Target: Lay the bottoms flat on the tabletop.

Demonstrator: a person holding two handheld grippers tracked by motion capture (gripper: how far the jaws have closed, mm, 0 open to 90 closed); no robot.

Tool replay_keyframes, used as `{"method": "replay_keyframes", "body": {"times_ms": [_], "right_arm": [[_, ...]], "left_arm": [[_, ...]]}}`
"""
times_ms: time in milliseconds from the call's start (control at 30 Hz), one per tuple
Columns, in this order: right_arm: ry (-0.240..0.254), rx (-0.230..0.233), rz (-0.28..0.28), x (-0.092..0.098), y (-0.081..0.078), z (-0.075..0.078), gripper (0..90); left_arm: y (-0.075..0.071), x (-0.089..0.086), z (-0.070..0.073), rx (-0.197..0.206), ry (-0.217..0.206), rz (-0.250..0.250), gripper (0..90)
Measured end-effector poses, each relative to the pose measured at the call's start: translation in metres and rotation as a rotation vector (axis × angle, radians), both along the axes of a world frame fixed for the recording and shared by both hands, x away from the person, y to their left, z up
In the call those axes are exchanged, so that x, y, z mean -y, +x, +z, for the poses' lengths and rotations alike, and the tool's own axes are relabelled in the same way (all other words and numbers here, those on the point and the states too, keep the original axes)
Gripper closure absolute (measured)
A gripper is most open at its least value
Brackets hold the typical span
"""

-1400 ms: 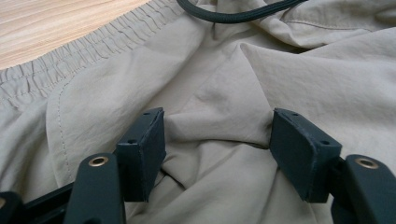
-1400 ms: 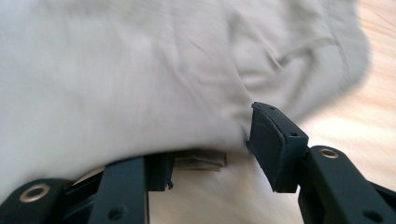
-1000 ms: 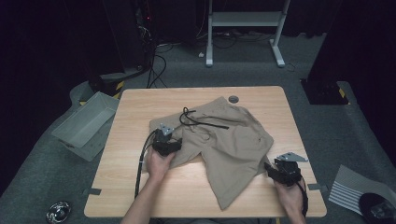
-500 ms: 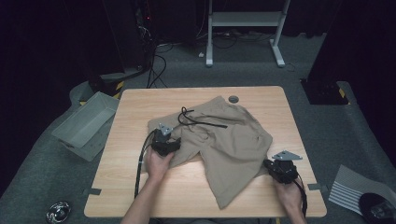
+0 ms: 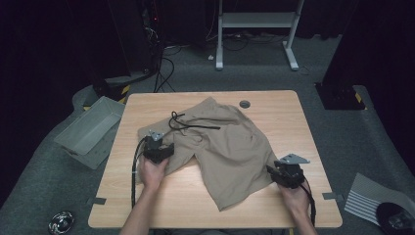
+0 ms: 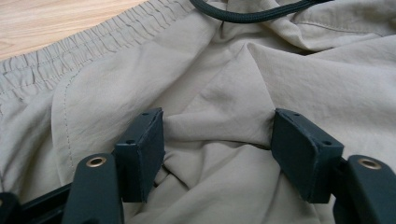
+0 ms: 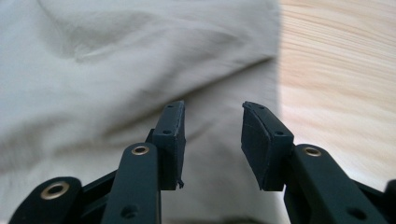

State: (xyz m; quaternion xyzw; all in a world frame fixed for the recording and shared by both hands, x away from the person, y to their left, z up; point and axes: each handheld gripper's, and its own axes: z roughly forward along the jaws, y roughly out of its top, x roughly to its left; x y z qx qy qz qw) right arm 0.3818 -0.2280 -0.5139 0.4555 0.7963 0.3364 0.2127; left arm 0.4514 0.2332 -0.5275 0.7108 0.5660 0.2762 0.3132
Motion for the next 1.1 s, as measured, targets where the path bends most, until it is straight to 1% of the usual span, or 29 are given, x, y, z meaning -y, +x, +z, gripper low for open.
{"method": "replay_keyframes", "body": {"times_ms": [33, 67, 100, 167, 200, 233, 267, 333, 400, 433, 467, 500, 533, 567, 600, 633, 667, 700, 733, 800, 867, 900, 933, 967, 1000, 1067, 1100], "right_arm": [[-0.024, -0.017, 0.010, -0.006, 0.005, -0.002, 62.9], [-0.024, -0.023, 0.024, -0.009, 0.008, -0.005, 66.8], [-0.008, -0.027, 0.034, -0.009, 0.010, -0.006, 68.5], [-0.011, -0.032, 0.037, -0.006, 0.009, -0.005, 73.2], [-0.024, -0.034, 0.038, 0.001, 0.005, -0.004, 77.0], [-0.024, -0.034, 0.038, 0.001, 0.005, -0.004, 77.0], [-0.025, -0.032, 0.035, 0.006, 0.002, -0.004, 78.4], [-0.015, -0.027, 0.024, 0.018, -0.006, -0.005, 80.7], [0.002, -0.038, 0.011, 0.027, -0.012, -0.005, 80.6], [0.003, -0.044, 0.013, 0.029, -0.014, -0.004, 80.0], [-0.001, -0.051, 0.015, 0.029, -0.015, -0.003, 77.4], [-0.001, -0.039, 0.023, 0.024, -0.014, -0.002, 68.4], [-0.001, -0.039, 0.023, 0.024, -0.014, -0.002, 68.4], [0.009, -0.024, 0.024, 0.020, -0.012, 0.000, 65.5], [0.021, 0.002, 0.022, 0.015, -0.007, 0.003, 61.6], [0.028, 0.012, 0.019, 0.010, -0.004, 0.005, 60.0], [0.040, 0.032, 0.027, -0.001, 0.007, 0.009, 57.0], [0.040, 0.032, 0.027, -0.001, 0.007, 0.009, 57.0], [0.030, 0.035, 0.031, -0.006, 0.014, 0.009, 56.3], [0.014, 0.011, 0.036, -0.014, 0.028, 0.006, 56.0], [-0.001, -0.037, 0.034, -0.016, 0.037, -0.002, 54.2], [0.004, -0.042, 0.038, -0.014, 0.037, -0.005, 53.5], [0.014, -0.029, 0.033, -0.008, 0.030, -0.007, 52.7], [0.013, -0.018, 0.036, -0.003, 0.025, -0.008, 52.5], [0.013, -0.018, 0.036, -0.003, 0.025, -0.008, 52.5], [0.023, 0.000, 0.035, 0.009, 0.011, -0.010, 51.8], [0.035, -0.001, 0.035, 0.015, 0.005, -0.011, 52.1]], "left_arm": [[0.000, -0.001, 0.000, 0.001, 0.001, 0.001, 35.0], [-0.001, -0.001, 0.000, 0.001, 0.002, 0.001, 35.0], [-0.001, -0.002, 0.000, 0.000, 0.003, 0.002, 35.0], [-0.001, -0.004, 0.000, 0.001, -0.001, 0.007, 35.0], [-0.002, -0.006, 0.000, -0.001, -0.002, 0.010, 35.0], [-0.002, -0.007, 0.000, 0.001, -0.001, 0.012, 35.0], [-0.002, -0.008, 0.000, -0.002, -0.003, 0.014, 35.0], [-0.003, -0.008, 0.000, 0.001, 0.000, 0.013, 35.0], [-0.003, -0.007, 0.000, 0.003, 0.010, 0.011, 35.0], [-0.003, -0.007, 0.000, 0.006, 0.011, 0.012, 35.0], [-0.003, -0.007, 0.000, 0.006, 0.010, 0.009, 35.2], [-0.003, -0.007, 0.000, 0.004, 0.005, 0.005, 35.9], [-0.003, -0.007, 0.000, 0.004, 0.005, 0.005, 36.2], [-0.003, -0.007, 0.000, 0.004, 0.004, 0.003, 36.2], [-0.003, -0.007, 0.000, 0.004, 0.004, 0.002, 36.5], [-0.003, -0.007, 0.000, 0.004, 0.004, 0.000, 36.8], [-0.003, -0.007, 0.000, 0.004, 0.004, -0.002, 37.3], [-0.003, -0.007, 0.000, 0.003, 0.002, -0.003, 37.3], [-0.003, -0.007, 0.000, 0.003, 0.000, -0.004, 37.3], [-0.003, -0.008, 0.000, 0.002, -0.001, -0.005, 37.4], [-0.003, -0.008, 0.000, 0.003, 0.000, -0.005, 37.4], [-0.003, -0.007, 0.000, 0.003, 0.001, -0.005, 37.4], [-0.003, -0.007, 0.000, 0.003, 0.002, -0.004, 37.2], [-0.004, -0.007, 0.000, 0.004, 0.004, -0.003, 37.2], [-0.004, -0.007, 0.000, 0.007, 0.006, -0.004, 37.2], [-0.003, -0.007, 0.000, 0.007, 0.005, -0.007, 37.1], [-0.004, -0.007, 0.000, 0.006, 0.003, -0.012, 36.9]]}}
